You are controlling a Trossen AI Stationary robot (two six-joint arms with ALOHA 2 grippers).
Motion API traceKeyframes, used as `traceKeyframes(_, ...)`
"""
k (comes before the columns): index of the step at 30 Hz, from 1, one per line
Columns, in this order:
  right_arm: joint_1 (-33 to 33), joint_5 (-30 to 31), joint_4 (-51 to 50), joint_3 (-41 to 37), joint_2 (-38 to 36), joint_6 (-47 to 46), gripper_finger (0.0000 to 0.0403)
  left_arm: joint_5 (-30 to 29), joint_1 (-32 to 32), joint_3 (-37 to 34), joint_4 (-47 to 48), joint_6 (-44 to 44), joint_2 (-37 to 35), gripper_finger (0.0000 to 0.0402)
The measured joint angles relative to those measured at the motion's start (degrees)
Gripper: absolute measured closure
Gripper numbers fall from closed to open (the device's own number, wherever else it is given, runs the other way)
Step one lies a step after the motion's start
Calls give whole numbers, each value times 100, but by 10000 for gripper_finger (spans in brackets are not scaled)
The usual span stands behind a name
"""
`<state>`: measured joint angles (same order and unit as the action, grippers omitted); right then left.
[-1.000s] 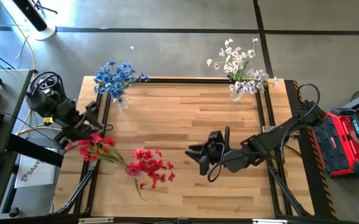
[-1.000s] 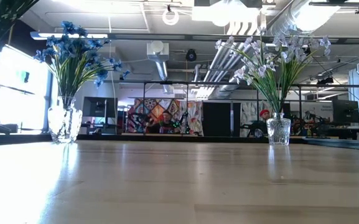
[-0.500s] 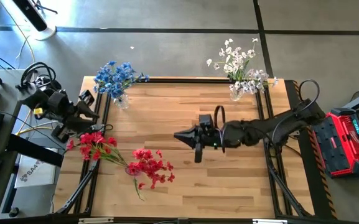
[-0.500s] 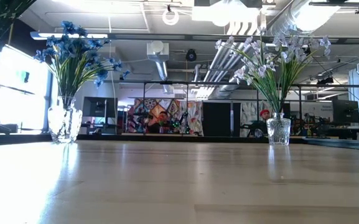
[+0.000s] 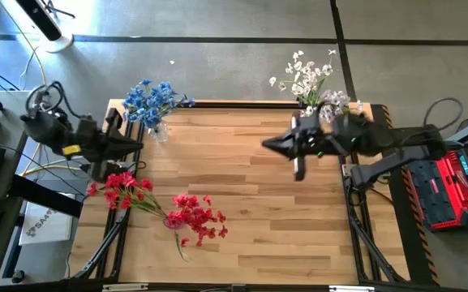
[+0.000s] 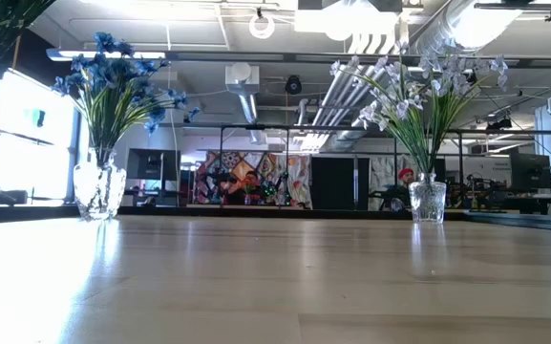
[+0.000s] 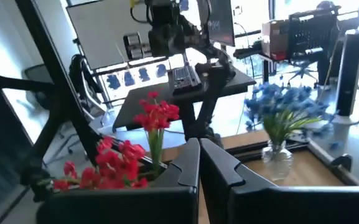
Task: Sort flowers into vase by color
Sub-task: Return to Home Position
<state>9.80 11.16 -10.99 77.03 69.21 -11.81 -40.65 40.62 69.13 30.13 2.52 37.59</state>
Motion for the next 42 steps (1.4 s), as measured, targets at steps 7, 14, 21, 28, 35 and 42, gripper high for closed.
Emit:
traceKeyframes(7,-879,-1172,-741,-6,-723,435,403,1205,-1687,-544,-584,51,97,401)
traceKeyframes(14,-1555,-2114,-1007,-6,-1084,651,403,3029,-3710,-875,-1002,189,481,401)
traceKeyframes(21,-1648,-2136,-2103,-8,-1672,740,403,3567,-4598,-879,-851,317,216,401)
traceKeyframes(28,-1465,-1476,-2335,-297,-2318,1033,403,3304,-4516,-2204,-1167,661,-1012,401)
traceKeyframes(35,-1468,-1336,-258,-2174,-3089,812,403,3178,-4516,-3403,-1519,293,-1815,401)
traceKeyframes(42,-1468,-1116,272,-3731,-3607,-163,403,3249,-4516,-3944,-1164,24,-2143,401)
